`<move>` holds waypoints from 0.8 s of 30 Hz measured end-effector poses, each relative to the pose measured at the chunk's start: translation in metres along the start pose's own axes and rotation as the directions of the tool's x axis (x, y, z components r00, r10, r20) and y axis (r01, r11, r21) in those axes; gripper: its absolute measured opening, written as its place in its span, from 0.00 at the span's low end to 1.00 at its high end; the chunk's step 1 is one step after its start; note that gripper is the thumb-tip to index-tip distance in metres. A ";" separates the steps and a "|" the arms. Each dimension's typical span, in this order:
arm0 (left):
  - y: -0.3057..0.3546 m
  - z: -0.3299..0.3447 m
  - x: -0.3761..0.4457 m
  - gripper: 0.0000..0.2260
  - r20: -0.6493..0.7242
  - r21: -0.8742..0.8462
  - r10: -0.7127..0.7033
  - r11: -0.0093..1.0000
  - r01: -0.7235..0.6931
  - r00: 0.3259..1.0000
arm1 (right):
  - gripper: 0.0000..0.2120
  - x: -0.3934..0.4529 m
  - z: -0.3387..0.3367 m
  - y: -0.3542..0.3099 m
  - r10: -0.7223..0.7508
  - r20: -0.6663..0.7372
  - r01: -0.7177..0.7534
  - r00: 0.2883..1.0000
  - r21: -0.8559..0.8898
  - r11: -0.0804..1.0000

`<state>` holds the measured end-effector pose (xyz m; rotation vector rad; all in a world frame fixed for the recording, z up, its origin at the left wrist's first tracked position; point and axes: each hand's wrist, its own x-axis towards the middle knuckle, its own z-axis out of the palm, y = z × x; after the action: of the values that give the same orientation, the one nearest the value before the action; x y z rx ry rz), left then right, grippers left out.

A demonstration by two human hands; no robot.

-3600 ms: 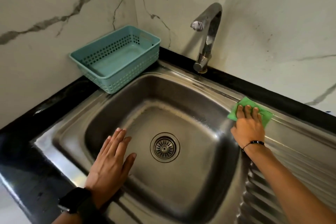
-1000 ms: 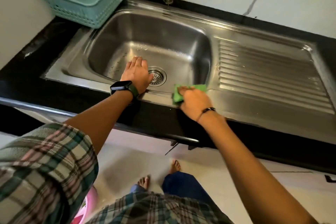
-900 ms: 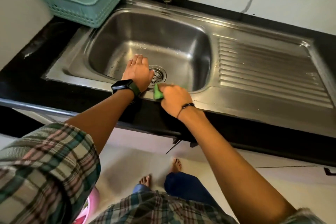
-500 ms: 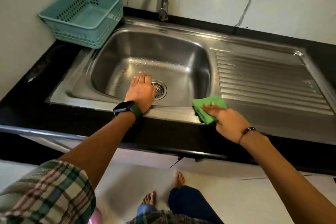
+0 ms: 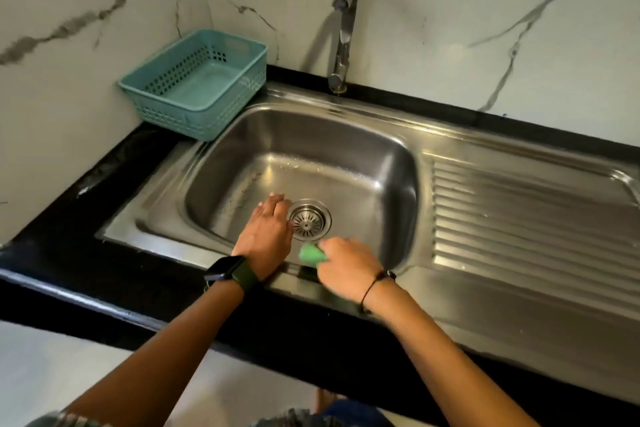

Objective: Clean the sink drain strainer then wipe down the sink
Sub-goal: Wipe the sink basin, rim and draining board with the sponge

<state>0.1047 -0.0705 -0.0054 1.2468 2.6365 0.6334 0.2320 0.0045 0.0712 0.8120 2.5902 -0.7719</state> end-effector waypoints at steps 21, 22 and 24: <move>-0.039 -0.172 0.081 0.13 -0.344 -0.538 -0.331 0.836 0.104 0.879 | 0.18 0.185 -0.156 -0.147 -0.113 -0.397 0.363 0.911 0.642 0.675; -0.049 -0.179 0.088 0.12 -0.336 -0.554 -0.337 0.826 0.105 0.879 | 0.19 0.198 -0.162 -0.165 -0.132 -0.447 0.395 0.885 0.567 0.723; -0.068 -0.190 0.102 0.12 -0.316 -0.603 -0.346 0.792 0.094 0.883 | 0.17 0.224 -0.170 -0.200 -0.162 -0.513 0.410 0.843 0.419 0.810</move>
<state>-0.0685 -0.0890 0.1392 0.6491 2.5032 1.6486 -0.0879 0.0605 0.1883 0.8097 3.0144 -1.6014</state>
